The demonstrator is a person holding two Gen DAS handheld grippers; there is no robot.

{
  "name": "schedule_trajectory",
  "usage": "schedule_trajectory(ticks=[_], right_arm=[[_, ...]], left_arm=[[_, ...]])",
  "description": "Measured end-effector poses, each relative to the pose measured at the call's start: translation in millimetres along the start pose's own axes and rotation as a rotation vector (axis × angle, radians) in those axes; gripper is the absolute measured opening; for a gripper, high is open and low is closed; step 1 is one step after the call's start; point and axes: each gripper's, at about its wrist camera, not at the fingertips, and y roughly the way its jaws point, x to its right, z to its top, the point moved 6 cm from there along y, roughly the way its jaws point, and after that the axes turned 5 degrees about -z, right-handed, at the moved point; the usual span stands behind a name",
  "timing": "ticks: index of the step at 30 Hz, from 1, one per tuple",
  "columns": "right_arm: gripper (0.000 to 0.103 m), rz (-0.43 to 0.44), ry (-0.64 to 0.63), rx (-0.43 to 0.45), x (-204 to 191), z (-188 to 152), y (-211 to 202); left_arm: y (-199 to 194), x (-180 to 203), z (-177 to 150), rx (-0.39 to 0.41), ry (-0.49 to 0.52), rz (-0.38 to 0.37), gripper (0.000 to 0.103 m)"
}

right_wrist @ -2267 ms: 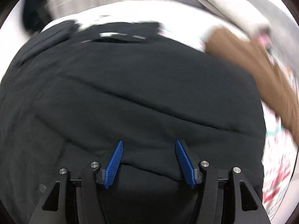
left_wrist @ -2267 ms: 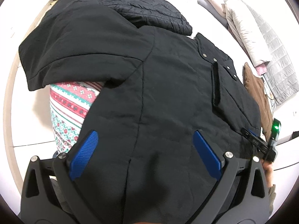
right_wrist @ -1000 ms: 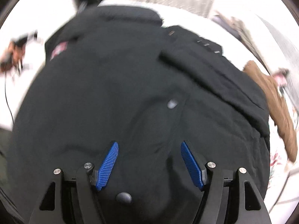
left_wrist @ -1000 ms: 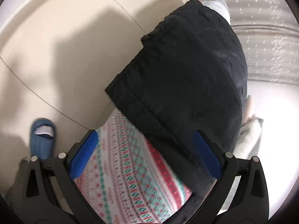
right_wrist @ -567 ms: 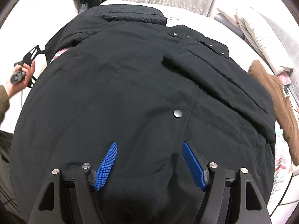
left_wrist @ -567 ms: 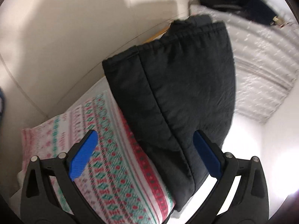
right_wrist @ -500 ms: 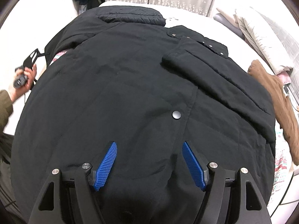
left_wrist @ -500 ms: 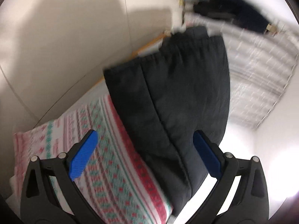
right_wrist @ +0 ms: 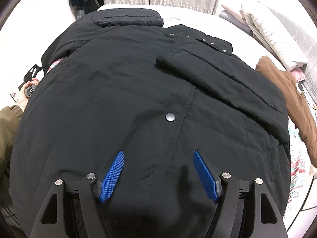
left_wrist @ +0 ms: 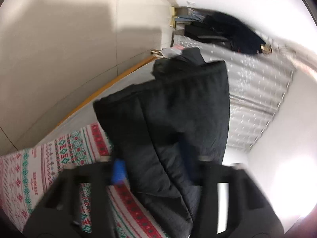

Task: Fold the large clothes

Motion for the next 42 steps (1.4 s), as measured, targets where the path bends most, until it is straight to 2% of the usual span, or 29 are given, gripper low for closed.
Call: schedule_trajectory(ticks=[1,2,6,10,14,18,21,23,26,31,33,35,40,42], right_arm=[[0.073,-0.001,0.004,0.005,1.2,0.0,-2.3],[0.073,0.001,0.012,0.011,2.9,0.9,-4.6],[0.073,-0.005,0.029,0.035,7.9,2.9,-12.2],[0.073,-0.001,0.052,0.047,15.3,1.0,-18.2],[0.073,0.033,0.085,0.062,21.8,0.9,-28.9],[0.073,0.113,0.100,0.017,15.6,-5.7,-24.3],[0.073,0.163,0.037,-0.073,-10.5,-24.0,-5.7],[0.075,0.189,0.010,-0.125,-28.0,-38.7,5.9],[0.077,0.135,-0.014,-0.115,-35.7,-44.5,10.9],[0.078,0.151,0.015,-0.114,-33.4,-43.8,9.3],[0.078,0.199,0.082,-0.108,-24.3,-38.7,0.5],[0.078,0.263,0.191,-0.060,-5.9,-30.5,-15.9],[0.078,0.250,0.370,-0.011,48.5,-20.9,-31.9],[0.078,0.260,0.454,-0.020,66.1,-22.8,-29.9]], left_arm=[[-2.5,3.5,2.6,0.011,0.011,0.002,0.015],[-5.2,7.0,5.1,0.020,0.022,0.001,0.012],[-17.0,25.7,7.6,0.055,0.100,0.036,0.010],[-37.0,51.7,10.0,0.116,0.120,0.012,0.009],[-62.6,112.0,4.4,0.156,0.203,-0.051,0.008],[-70.5,201.7,-29.7,0.126,0.447,-0.090,0.008],[-69.8,257.8,-69.7,0.081,0.615,-0.131,0.008],[-72.7,280.5,-90.6,0.055,0.688,-0.153,0.008],[-75.0,312.9,-133.8,-0.009,0.780,-0.217,0.008],[-76.4,348.0,-229.8,-0.158,0.950,-0.302,0.008],[-74.7,353.8,-262.7,-0.209,1.020,-0.311,0.008],[-69.2,355.3,-299.5,-0.269,1.081,-0.314,0.008],[-44.1,338.3,-389.1,-0.421,1.223,-0.286,0.009],[-29.2,320.9,-439.1,-0.502,1.289,-0.260,0.010]])
